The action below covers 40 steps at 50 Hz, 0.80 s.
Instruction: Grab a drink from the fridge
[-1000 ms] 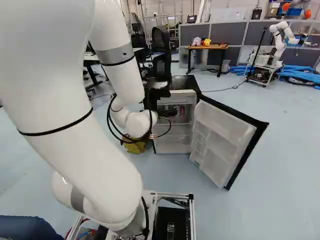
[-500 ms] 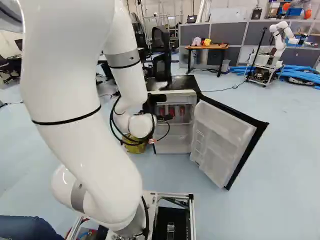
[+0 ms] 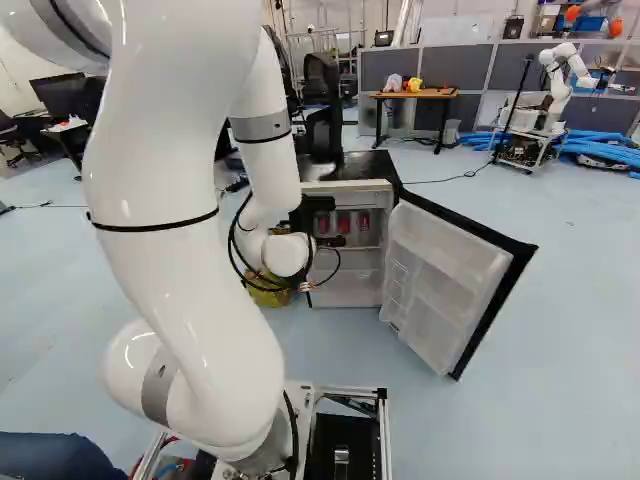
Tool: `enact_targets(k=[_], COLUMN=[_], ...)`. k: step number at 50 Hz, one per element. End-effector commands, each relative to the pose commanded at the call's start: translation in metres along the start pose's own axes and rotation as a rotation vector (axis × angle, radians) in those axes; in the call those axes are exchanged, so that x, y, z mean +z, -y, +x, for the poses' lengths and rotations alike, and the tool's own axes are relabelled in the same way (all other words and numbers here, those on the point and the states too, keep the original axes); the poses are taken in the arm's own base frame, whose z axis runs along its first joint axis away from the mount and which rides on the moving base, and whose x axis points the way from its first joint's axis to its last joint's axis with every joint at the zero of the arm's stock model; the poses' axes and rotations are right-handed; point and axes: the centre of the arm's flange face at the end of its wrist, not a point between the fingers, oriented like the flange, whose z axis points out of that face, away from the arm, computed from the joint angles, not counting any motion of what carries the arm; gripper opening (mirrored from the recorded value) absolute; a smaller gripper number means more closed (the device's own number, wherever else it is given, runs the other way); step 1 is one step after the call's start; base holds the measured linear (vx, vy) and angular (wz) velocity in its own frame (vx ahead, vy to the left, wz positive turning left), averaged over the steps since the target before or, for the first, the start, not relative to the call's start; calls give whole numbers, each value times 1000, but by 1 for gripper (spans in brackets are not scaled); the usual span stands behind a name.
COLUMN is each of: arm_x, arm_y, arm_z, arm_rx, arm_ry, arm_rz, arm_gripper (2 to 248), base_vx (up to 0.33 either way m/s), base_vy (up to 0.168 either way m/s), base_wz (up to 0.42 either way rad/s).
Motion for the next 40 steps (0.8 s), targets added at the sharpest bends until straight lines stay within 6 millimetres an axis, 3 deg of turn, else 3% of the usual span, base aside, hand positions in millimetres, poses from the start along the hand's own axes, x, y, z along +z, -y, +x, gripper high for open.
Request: enact_targets(k=[40], arm_x=[44], arm_y=[-4], arm_z=[-25], arm_rx=[13], arm_ry=[83], arm_rz=[8], arm_gripper=[247], base_vx=[0], base_vy=[0], base_wz=[0])
